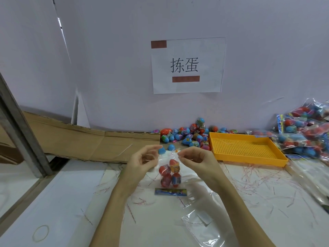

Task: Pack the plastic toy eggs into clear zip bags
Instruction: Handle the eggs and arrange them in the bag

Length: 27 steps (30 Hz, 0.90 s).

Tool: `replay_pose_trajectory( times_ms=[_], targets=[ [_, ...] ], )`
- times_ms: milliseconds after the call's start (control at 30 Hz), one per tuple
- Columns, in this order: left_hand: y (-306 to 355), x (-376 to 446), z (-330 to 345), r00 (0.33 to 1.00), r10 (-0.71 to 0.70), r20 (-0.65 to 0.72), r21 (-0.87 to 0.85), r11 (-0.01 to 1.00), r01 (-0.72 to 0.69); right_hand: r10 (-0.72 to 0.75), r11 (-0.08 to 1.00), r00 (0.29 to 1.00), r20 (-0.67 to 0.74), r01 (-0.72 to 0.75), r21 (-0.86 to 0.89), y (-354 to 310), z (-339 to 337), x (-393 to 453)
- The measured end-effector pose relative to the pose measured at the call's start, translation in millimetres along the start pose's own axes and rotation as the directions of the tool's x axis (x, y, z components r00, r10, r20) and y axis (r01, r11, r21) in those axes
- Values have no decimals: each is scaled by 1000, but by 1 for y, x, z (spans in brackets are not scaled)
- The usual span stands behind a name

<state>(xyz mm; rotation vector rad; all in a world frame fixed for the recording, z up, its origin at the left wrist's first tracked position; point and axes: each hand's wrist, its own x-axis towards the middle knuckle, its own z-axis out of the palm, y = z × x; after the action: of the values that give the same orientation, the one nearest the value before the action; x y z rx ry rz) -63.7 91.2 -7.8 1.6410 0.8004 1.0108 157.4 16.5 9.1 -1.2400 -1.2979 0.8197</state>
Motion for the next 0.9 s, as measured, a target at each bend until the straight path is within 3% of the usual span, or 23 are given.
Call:
replay_pose_trajectory(
  times_ms=[67, 167, 300, 433, 533, 600, 733, 900],
  targets=[
    [5, -1, 2, 997, 41, 66, 48, 998, -44, -21, 1000, 1000, 22, 21, 8, 1, 3, 0],
    [10, 0, 14, 997, 60, 44, 88, 994, -63, -40, 999, 997, 72, 37, 34, 1, 7, 0],
    [4, 4, 23, 997, 4, -83, 92, 996, 3, -23, 998, 999, 45, 20, 56, 1, 10, 1],
    [3, 6, 21, 955, -88, -283, -133, 990, 51, 74, 997, 997, 33, -74, 7, 2, 11, 1],
    [4, 6, 20, 959, -196, -205, -251, 958, 142, 101, 995, 994, -43, -101, -16, 1, 14, 2],
    [5, 5, 21, 967, -214, -138, -228, 957, 179, 112, 994, 992, -63, -112, -5, 2, 16, 2],
    [8, 3, 22, 961, -198, -193, -218, 964, 155, 162, 985, 984, -78, -157, 67, 0, 15, 1],
    [6, 5, 28, 934, -279, -222, -361, 914, 187, 226, 950, 960, -164, -181, 253, 1, 21, 3]
  ],
)
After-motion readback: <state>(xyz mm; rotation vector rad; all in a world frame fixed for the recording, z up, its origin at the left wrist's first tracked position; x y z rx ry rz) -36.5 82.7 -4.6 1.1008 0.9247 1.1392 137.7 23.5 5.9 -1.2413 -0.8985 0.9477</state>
